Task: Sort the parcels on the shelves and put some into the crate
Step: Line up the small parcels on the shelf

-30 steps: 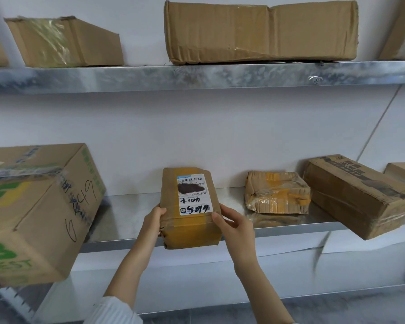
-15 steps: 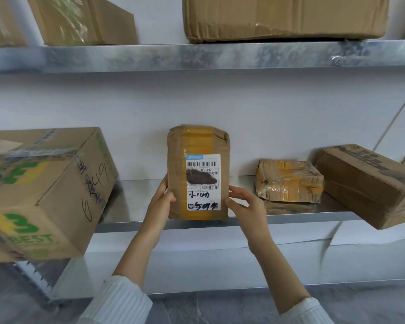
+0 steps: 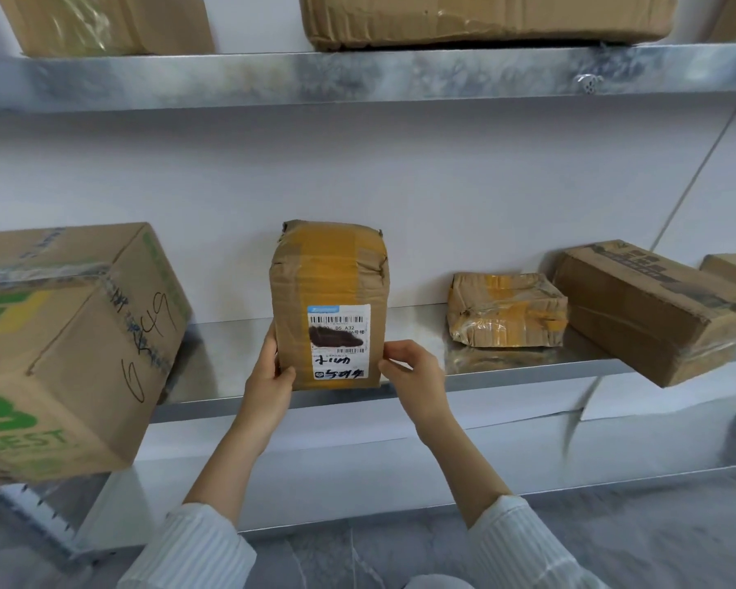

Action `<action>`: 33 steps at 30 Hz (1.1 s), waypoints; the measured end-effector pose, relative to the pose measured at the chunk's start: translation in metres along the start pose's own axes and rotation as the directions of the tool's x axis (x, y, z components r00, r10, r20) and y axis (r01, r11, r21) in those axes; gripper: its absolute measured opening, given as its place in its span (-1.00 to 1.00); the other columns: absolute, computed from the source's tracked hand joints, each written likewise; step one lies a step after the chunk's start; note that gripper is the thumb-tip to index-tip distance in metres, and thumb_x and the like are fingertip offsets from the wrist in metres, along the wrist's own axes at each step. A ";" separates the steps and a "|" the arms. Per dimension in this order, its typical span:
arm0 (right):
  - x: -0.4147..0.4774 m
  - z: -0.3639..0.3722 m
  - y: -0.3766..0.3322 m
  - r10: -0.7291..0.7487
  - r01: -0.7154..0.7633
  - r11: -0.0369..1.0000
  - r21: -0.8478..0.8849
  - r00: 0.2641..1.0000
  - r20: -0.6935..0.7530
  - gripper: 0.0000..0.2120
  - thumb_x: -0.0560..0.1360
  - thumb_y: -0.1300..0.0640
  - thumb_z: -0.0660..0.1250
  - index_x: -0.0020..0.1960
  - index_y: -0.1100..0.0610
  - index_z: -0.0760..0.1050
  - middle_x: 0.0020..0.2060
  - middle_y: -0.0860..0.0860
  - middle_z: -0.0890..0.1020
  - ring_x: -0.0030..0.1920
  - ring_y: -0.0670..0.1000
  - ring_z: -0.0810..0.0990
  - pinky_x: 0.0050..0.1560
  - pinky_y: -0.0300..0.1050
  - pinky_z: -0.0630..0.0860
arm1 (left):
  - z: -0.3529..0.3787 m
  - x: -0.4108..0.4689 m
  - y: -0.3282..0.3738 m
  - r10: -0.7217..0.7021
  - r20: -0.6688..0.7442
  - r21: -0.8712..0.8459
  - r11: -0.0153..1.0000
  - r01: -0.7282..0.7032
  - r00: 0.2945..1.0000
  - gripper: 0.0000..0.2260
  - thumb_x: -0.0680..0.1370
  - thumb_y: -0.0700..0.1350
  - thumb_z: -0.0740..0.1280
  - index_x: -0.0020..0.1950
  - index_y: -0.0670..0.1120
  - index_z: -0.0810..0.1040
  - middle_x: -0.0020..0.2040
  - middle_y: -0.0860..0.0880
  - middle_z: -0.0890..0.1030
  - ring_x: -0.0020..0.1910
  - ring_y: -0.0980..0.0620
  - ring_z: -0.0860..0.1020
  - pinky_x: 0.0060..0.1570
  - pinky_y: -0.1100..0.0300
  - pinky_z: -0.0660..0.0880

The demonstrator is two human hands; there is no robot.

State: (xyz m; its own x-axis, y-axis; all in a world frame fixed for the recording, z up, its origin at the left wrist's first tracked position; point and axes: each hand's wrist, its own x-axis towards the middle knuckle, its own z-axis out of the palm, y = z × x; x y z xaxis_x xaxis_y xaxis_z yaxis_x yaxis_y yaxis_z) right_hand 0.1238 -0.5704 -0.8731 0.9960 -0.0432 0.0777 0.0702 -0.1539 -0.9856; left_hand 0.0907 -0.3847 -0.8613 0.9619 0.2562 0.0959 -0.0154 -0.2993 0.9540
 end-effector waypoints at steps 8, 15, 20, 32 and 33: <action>0.005 0.000 0.000 0.035 -0.036 0.998 0.045 0.999 0.019 -0.76 0.51 0.29 0.29 0.13 0.13 0.59 0.02 -0.04 0.67 0.00 -0.11 0.62 -0.06 -0.32 0.51 | 0.008 -0.002 -0.008 -0.015 -0.094 -0.075 0.997 0.008 0.995 -0.44 0.61 -0.35 0.11 0.50 0.13 0.20 0.30 0.14 0.46 0.31 0.08 0.41 0.28 0.09 0.37; 0.000 -0.035 -0.001 0.050 -0.055 0.983 0.176 0.998 0.037 -0.77 0.53 0.21 0.35 0.17 0.05 0.54 0.02 -0.04 0.66 -0.01 -0.16 0.61 -0.15 -0.38 0.45 | 0.014 -0.027 -0.001 -0.009 -0.375 -0.109 0.993 -0.035 0.927 -0.63 0.62 -0.30 0.16 0.39 -0.02 0.36 0.37 -0.04 0.44 0.33 -0.07 0.43 0.32 0.00 0.36; 0.003 -0.078 0.000 0.049 -0.049 0.981 0.187 0.999 0.004 -0.76 0.50 0.21 0.40 0.16 0.06 0.56 0.00 0.00 0.68 0.03 -0.07 0.63 -0.08 -0.32 0.49 | 0.031 -0.042 0.014 0.139 -0.529 -0.005 0.986 -0.167 0.837 -0.76 0.60 -0.34 0.17 0.10 -0.05 0.50 0.14 -0.03 0.57 0.12 -0.04 0.54 0.04 0.21 0.47; 0.012 -0.201 0.041 0.099 -0.069 0.991 0.116 0.956 -0.277 -0.77 0.49 0.35 0.31 -0.03 0.06 0.60 -0.07 0.08 0.67 0.01 0.15 0.64 0.16 0.07 0.57 | 0.148 -0.048 0.025 0.336 0.068 0.078 0.937 -0.341 0.939 -0.57 0.50 -0.46 0.18 -0.07 0.10 0.55 0.02 0.13 0.57 0.05 0.26 0.52 -0.06 0.43 0.40; 0.014 -0.209 0.044 0.106 -0.076 0.991 0.112 0.951 -0.290 -0.78 0.49 0.35 0.31 -0.02 0.07 0.60 -0.05 0.08 0.66 0.02 0.15 0.64 0.18 0.07 0.57 | 0.156 -0.043 0.026 0.321 0.080 0.069 0.943 -0.327 0.944 -0.56 0.50 -0.45 0.17 -0.05 0.11 0.54 0.05 0.14 0.56 0.08 0.26 0.51 -0.03 0.43 0.40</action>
State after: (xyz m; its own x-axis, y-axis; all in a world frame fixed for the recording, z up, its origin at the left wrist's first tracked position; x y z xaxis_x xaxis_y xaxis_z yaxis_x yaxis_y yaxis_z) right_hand 0.1294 -0.7842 -0.8839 0.9390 -0.3436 0.0130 -0.0003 -0.0388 -0.9992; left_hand 0.0911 -0.5469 -0.8850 0.9246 0.0720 0.3741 -0.3098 -0.4296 0.8482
